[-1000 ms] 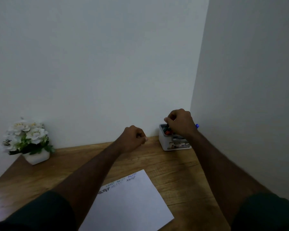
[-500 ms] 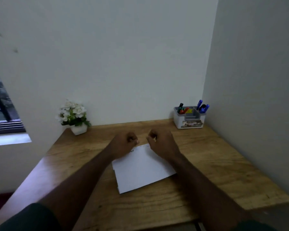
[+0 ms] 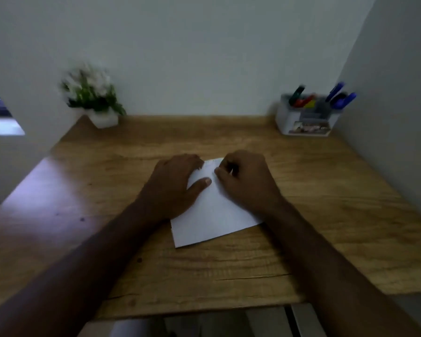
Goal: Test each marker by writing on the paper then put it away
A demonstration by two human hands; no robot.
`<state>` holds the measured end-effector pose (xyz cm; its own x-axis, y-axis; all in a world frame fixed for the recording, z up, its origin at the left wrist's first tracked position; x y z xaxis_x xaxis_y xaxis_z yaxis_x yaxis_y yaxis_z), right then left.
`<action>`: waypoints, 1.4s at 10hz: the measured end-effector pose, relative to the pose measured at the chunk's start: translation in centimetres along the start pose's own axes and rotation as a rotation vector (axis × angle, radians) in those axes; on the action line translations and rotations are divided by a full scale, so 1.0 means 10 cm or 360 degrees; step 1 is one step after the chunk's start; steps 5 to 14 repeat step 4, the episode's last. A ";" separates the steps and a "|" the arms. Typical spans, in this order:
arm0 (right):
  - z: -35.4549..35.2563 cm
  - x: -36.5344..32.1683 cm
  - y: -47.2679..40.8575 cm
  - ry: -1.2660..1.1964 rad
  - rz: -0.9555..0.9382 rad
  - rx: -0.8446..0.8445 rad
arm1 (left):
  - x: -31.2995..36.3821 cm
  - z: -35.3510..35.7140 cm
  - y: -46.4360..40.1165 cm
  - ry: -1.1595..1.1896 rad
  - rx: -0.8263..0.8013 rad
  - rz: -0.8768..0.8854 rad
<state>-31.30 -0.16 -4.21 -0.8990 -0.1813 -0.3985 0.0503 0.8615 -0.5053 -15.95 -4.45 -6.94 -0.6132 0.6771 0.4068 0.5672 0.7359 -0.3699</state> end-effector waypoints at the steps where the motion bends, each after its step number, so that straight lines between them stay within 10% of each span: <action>1: 0.02 0.02 0.01 -0.0075 0.0011 0.0020 | 0.02 0.02 0.01 -0.0014 -0.0039 0.0000; 14: -0.09 -0.11 -0.01 -0.0067 0.0061 0.0039 | 0.10 -0.10 0.00 0.0138 -0.0264 -0.0276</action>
Point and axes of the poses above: each hand's wrist, its own y-axis away from the middle knuckle, its own z-axis out of the palm, x = y × z, the point moved 8 cm from there along -y, towards the middle knuckle, and after that the axes turned 7 degrees about y, right-handed, at the moved point
